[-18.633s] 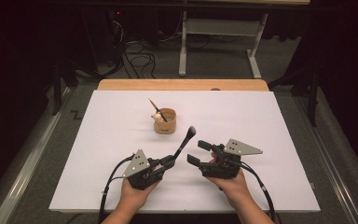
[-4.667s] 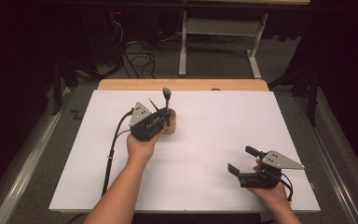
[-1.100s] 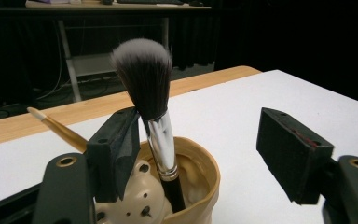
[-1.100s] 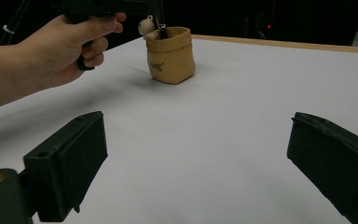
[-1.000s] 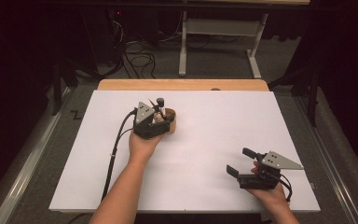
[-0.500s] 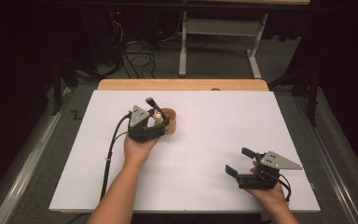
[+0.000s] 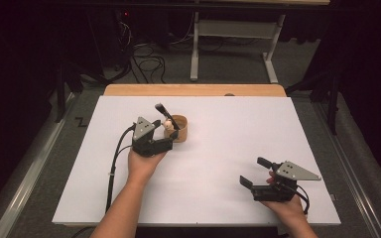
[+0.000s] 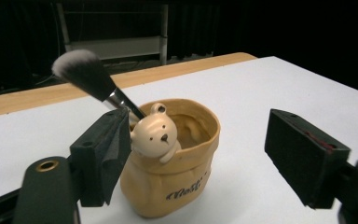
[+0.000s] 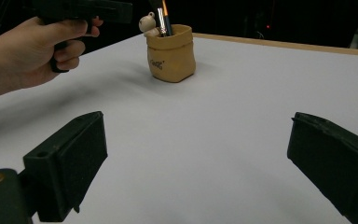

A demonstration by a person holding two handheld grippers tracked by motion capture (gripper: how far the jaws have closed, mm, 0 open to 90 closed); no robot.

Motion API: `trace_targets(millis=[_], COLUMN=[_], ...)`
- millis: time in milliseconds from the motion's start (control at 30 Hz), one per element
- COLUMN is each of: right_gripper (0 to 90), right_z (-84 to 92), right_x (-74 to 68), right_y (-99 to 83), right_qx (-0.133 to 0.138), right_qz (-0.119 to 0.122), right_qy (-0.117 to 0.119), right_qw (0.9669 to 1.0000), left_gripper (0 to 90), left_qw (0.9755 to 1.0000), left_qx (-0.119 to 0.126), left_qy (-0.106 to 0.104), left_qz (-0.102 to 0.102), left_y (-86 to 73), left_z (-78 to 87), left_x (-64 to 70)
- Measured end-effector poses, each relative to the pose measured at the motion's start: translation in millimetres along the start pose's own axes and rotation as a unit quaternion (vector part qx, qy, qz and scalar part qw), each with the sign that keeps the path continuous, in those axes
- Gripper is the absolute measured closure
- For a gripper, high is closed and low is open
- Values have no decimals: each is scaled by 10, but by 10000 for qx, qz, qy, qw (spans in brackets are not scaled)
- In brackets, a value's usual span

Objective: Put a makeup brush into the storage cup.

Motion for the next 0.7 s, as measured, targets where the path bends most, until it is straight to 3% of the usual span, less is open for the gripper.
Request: trace_targets(millis=[567, 700], right_gripper=[28, 13], right_z=[-9, -9], right_x=[7, 8], right_y=[-11, -19], right_qx=[-59, -102], right_qz=[111, 93], right_qy=[-97, -148], right_qw=[9999, 9998], left_gripper=[154, 128], left_qw=[9999, 9996], left_qx=[-3, -40], left_qy=[-164, -264], left_qz=[18, -95], left_y=[-153, -182], left_z=[296, 388], left_x=[13, 75])
Point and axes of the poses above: each handheld gripper's, and its own axes: z roughly backward along the jaws, y roughly out of its top, x roughly to its right, the point moved 5 cm from there along -z, roughly forward along the jaws, and after that the axes turned 3 degrees about -x, right-handed, at the moved point
